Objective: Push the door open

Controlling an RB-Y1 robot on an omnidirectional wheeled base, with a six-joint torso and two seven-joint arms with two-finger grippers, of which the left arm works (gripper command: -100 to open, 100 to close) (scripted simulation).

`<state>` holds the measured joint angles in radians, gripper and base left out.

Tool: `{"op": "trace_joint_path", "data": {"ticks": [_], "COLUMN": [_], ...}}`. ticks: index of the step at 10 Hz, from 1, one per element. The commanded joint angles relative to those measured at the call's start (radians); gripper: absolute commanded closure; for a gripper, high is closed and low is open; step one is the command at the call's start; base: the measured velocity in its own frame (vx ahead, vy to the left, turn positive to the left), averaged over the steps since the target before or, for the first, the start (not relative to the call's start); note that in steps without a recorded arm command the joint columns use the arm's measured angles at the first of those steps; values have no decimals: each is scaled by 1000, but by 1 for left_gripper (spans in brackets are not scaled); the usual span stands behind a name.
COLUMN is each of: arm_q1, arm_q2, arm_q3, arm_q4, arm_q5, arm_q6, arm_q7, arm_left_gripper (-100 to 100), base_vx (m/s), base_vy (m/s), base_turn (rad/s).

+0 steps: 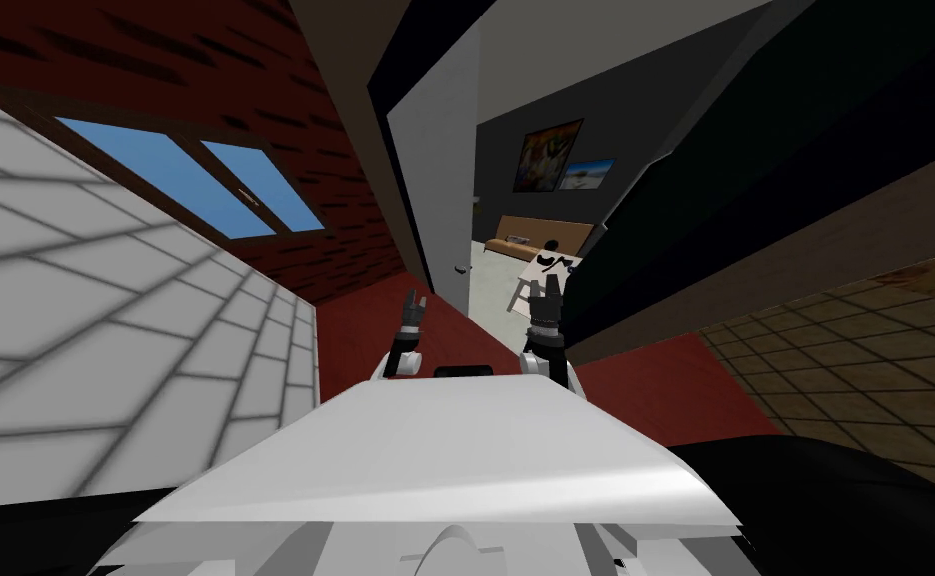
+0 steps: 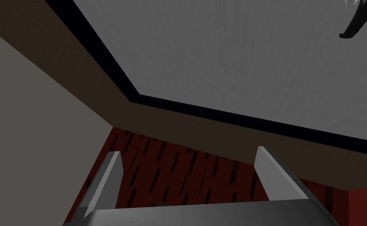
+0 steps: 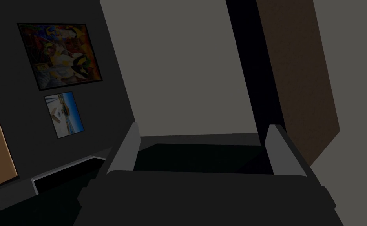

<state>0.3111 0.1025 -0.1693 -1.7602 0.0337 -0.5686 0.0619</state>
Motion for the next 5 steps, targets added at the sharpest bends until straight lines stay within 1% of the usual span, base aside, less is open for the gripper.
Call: {"op": "trace_joint_path", "data": {"ticks": [1,5], "arm_q1": [-14,-46], "arm_q2": [0,3], "arm_q3": [-14,-45], "arm_q4": [33,110], "arm_q5": [7,26], "arm_q6": [-7,-21], "arm_q7": [-6,-17], "arm_left_gripper": [-100,-100], "base_vx": [94,89], "base_vy": [57,49], "base_turn": [-60,-71]}}
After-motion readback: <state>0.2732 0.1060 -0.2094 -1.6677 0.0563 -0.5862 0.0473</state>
